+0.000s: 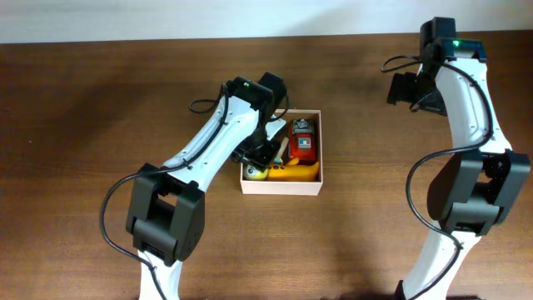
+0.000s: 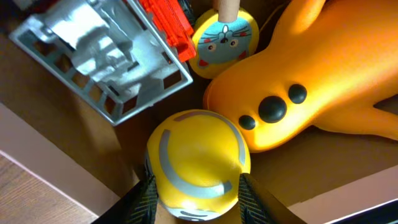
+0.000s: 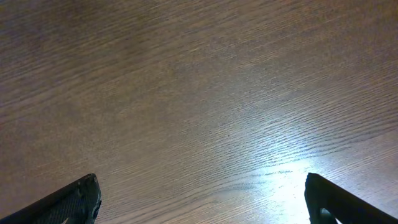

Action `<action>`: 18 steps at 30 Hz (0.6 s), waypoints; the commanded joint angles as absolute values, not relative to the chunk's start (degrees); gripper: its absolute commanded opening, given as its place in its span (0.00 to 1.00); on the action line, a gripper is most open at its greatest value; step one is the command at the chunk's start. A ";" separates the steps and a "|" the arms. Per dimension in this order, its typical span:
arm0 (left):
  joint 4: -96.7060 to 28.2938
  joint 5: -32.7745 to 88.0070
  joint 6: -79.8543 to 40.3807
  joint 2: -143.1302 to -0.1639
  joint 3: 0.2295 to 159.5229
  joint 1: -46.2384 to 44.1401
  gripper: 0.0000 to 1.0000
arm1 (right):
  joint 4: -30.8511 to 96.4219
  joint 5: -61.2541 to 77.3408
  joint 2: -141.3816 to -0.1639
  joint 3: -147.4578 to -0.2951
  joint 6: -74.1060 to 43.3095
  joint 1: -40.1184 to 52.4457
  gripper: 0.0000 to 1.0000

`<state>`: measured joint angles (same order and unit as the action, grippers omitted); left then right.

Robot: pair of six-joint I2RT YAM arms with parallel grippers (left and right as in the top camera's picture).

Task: Pack container
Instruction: 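Lower the yellow ball into the box's front left corner and release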

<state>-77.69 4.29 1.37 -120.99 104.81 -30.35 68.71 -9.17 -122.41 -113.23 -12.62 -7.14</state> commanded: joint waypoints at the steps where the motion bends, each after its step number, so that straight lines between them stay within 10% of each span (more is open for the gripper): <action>1: -77.10 5.13 2.46 -122.13 103.98 -30.30 0.43 | 68.58 -9.52 -122.26 -113.08 -12.47 -7.16 0.99; 18: -77.17 5.13 2.46 -122.13 110.17 -30.15 0.45 | 68.58 -9.52 -122.23 -113.08 -12.47 -7.16 0.99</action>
